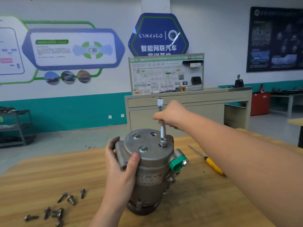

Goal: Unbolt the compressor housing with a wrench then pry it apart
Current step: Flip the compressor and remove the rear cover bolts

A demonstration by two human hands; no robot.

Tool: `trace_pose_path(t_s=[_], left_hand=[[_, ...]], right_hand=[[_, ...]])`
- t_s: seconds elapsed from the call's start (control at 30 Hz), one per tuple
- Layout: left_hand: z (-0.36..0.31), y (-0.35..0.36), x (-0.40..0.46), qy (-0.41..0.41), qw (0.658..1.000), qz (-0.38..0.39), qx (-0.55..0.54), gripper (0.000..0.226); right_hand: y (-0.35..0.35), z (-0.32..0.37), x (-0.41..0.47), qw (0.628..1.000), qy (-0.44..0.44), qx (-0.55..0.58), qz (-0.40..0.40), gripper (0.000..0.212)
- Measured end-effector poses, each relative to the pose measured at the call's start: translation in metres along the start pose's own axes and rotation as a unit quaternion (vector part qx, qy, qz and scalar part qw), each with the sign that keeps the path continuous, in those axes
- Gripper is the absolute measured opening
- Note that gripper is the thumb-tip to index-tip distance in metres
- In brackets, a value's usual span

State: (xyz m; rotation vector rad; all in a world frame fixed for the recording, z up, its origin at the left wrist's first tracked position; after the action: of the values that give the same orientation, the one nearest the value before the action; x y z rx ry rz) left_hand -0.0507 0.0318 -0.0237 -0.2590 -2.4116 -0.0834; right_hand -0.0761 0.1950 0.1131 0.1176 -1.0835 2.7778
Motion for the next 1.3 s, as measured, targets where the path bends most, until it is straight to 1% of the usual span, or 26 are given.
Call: trace_pose_path(t_s=[0.07,0.13,0.17,0.23,0.3,0.37,0.43,0.47,0.5,0.53,0.57,0.6,0.63,0.67,0.73,0.8,0.83,0.9,0.93,1.0,1.07,1.1,1.17,1.23,1.27,1.3], left_hand=[[-0.002,0.001,0.000,0.011,1.000,0.004,0.005,0.081],[-0.003,0.001,0.000,0.013,1.000,0.009,0.001,0.094],[-0.003,0.002,0.000,0.008,1.000,0.011,-0.005,0.099],[-0.003,0.003,0.001,0.012,1.000,0.012,-0.011,0.096],[-0.001,0.003,0.001,0.026,1.000,0.010,0.011,0.086],[0.002,0.000,-0.001,0.018,1.000,-0.002,0.025,0.079],[0.001,-0.002,-0.002,0.001,0.999,-0.013,0.050,0.081],[0.000,-0.003,-0.002,-0.006,0.998,-0.015,0.063,0.088],[0.000,-0.003,-0.003,-0.012,0.997,-0.018,0.067,0.094],[0.000,-0.002,-0.004,-0.015,0.997,-0.022,0.066,0.096],[0.000,-0.002,-0.004,-0.017,0.997,-0.025,0.065,0.095],[0.001,-0.001,-0.004,-0.016,0.997,-0.029,0.066,0.090],[0.001,-0.001,-0.003,-0.015,0.997,-0.032,0.065,0.084],[0.001,0.000,-0.003,-0.012,0.997,-0.032,0.066,0.078],[-0.001,0.000,-0.003,-0.010,0.997,-0.028,0.067,0.072],[-0.001,0.000,-0.002,-0.011,0.998,-0.025,0.058,0.072],[-0.001,0.001,-0.002,-0.014,0.998,-0.023,0.052,0.074],[0.000,0.000,-0.002,-0.019,0.999,-0.020,0.028,0.081],[0.000,0.000,-0.002,-0.018,1.000,-0.016,0.010,0.082],[0.001,0.000,-0.001,-0.007,1.000,-0.009,-0.014,0.075],[0.003,0.001,0.001,0.000,1.000,-0.003,-0.011,0.069],[0.004,0.001,0.002,0.000,1.000,-0.002,-0.002,0.070],[0.005,-0.001,0.001,0.001,1.000,-0.017,0.012,0.071],[0.002,-0.002,-0.001,-0.002,0.999,-0.029,0.033,0.071],[0.002,-0.003,-0.001,-0.008,0.999,-0.032,0.039,0.069],[0.002,-0.004,-0.002,-0.012,0.999,-0.034,0.038,0.068]], right_hand=[[0.015,0.026,-0.003,0.975,-0.080,-0.201,-0.041,0.028],[0.033,0.041,-0.023,0.912,-0.186,-0.355,-0.085,0.033],[0.041,0.041,-0.037,0.875,-0.253,-0.396,-0.113,0.036],[0.052,0.030,-0.068,0.821,-0.375,-0.402,-0.156,0.040],[0.053,0.003,-0.093,0.805,-0.460,-0.325,-0.189,0.035],[0.051,-0.034,-0.108,0.808,-0.506,-0.205,-0.220,0.035],[0.049,-0.066,-0.114,0.843,-0.498,0.030,-0.200,0.045],[0.047,-0.076,-0.112,0.852,-0.457,0.184,-0.179,0.048],[0.045,-0.081,-0.106,0.847,-0.388,0.333,-0.146,0.050],[0.042,-0.083,-0.096,0.829,-0.306,0.456,-0.108,0.051],[0.040,-0.083,-0.082,0.811,-0.224,0.535,-0.073,0.050],[0.036,-0.083,-0.065,0.814,-0.147,0.560,-0.046,0.045],[0.028,-0.081,-0.048,0.846,-0.085,0.525,-0.031,0.038],[0.020,-0.075,-0.034,0.890,-0.044,0.452,-0.026,0.032],[0.006,-0.056,-0.011,0.962,-0.013,0.272,-0.015,0.027],[0.004,-0.026,0.000,0.996,-0.018,0.089,-0.007,0.022],[0.008,-0.008,-0.001,0.999,-0.037,-0.015,-0.011,0.023],[0.024,0.026,-0.012,0.971,-0.103,-0.215,-0.038,0.028],[0.033,0.037,-0.024,0.945,-0.154,-0.285,-0.053,0.030],[0.050,0.043,-0.055,0.896,-0.267,-0.347,-0.081,0.035],[0.056,0.029,-0.088,0.862,-0.366,-0.327,-0.130,0.031],[0.057,0.014,-0.101,0.853,-0.407,-0.289,-0.151,0.030],[0.054,-0.023,-0.118,0.856,-0.456,-0.159,-0.187,0.037],[0.048,-0.059,-0.121,0.857,-0.471,0.008,-0.207,0.044],[0.044,-0.070,-0.117,0.859,-0.454,0.094,-0.218,0.043],[0.041,-0.078,-0.110,0.868,-0.408,0.186,-0.215,0.041]])
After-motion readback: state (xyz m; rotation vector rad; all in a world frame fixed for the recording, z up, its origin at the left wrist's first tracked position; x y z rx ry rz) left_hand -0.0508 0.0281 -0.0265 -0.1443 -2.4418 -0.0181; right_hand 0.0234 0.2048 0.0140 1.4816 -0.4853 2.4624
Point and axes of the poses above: each hand's wrist, its own x-axis towards the middle knuckle, its own y-axis out of the palm, z = x × y, the point moved 1 cm from there along x, towards the middle knuckle, and after that the axes turned 12 degrees about z, right-handed, at the moved point
